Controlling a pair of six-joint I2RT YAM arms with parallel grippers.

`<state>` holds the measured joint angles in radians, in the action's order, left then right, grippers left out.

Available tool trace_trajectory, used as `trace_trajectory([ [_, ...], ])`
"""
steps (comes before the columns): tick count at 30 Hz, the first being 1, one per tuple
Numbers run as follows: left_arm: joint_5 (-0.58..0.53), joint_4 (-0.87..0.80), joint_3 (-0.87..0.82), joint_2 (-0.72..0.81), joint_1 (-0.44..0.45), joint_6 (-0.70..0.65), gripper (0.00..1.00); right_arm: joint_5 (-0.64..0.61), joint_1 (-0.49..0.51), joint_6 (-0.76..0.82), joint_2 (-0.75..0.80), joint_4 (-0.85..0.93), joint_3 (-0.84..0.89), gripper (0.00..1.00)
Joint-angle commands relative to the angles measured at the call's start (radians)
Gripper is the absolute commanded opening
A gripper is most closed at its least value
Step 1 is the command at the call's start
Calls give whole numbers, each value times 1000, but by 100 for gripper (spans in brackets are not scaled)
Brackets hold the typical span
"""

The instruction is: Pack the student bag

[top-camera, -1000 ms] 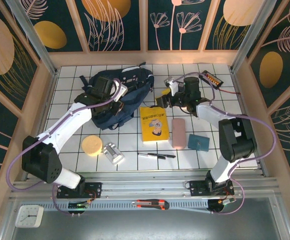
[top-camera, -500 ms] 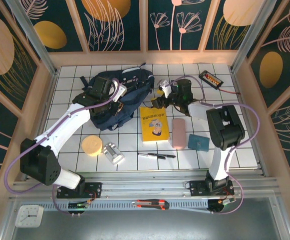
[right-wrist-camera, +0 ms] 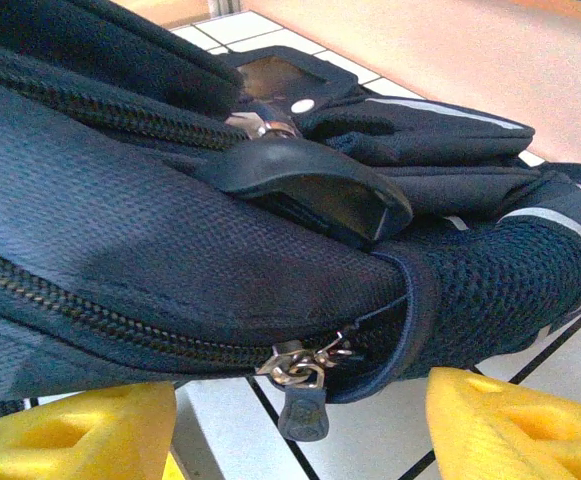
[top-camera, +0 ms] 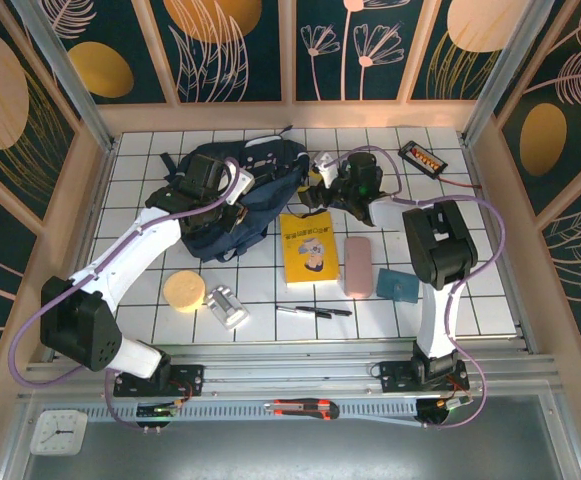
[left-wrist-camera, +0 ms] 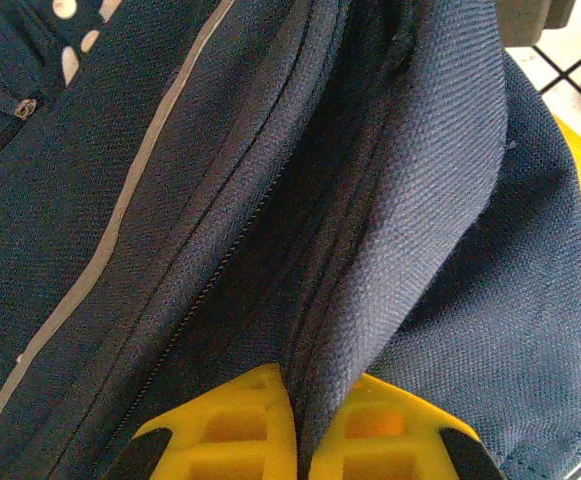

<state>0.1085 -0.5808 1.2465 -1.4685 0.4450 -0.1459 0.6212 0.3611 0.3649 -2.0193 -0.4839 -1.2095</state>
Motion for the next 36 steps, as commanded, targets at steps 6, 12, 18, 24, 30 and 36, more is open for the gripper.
trace_trajectory([
  [6,30,59,24,50,-3,11,0,-5,15,10,-26,-19,-30,58],
  [12,30,57,26,54,-4,11,0,-18,16,3,-20,-30,-15,50],
  [18,30,56,24,58,-3,11,0,-46,18,2,-26,-27,-15,40],
  [24,34,57,18,60,-3,10,0,-64,18,4,-28,-36,-9,26],
  [30,34,56,12,63,-3,11,0,-70,17,-2,-24,-50,1,15],
  [36,13,59,-2,68,-3,9,0,-82,20,8,-2,-21,11,8],
])
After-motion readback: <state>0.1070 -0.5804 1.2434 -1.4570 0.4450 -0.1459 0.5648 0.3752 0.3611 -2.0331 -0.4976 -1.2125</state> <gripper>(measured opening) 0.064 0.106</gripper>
